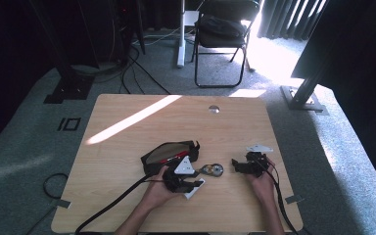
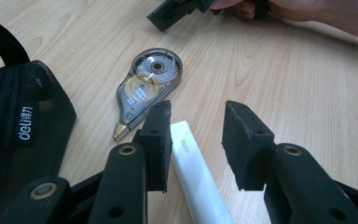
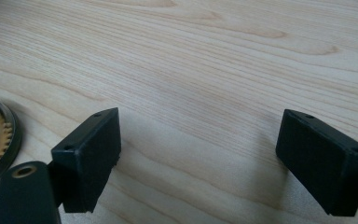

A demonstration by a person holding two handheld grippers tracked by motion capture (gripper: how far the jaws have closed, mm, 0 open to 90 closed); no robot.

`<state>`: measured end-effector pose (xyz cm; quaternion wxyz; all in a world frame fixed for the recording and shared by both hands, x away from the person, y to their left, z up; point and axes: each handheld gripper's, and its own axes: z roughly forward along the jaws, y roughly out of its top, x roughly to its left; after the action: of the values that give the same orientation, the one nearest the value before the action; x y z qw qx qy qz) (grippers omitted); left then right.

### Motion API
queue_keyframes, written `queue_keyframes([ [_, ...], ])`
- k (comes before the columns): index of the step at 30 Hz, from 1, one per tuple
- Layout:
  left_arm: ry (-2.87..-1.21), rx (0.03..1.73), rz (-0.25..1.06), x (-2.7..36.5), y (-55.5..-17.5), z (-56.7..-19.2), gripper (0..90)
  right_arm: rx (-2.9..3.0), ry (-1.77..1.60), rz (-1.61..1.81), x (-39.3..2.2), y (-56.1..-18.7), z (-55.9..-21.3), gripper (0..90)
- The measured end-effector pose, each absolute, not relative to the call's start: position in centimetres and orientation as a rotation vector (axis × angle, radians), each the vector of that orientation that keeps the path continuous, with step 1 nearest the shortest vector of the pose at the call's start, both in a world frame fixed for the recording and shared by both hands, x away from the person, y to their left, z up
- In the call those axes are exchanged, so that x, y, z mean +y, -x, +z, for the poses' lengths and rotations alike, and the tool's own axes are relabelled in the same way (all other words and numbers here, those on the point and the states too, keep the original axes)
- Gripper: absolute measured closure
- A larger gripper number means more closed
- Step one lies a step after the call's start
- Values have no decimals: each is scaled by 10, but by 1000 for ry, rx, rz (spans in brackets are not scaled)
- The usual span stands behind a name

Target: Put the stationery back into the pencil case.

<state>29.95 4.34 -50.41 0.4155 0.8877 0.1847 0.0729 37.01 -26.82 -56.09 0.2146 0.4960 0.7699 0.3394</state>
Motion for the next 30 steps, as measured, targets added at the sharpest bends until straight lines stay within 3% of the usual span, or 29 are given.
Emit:
queue_keyframes([
  [30, -2312, 507, 163, 34, -300, -532, 592, 2136, -1376, 941, -268, -370, -561, 138],
])
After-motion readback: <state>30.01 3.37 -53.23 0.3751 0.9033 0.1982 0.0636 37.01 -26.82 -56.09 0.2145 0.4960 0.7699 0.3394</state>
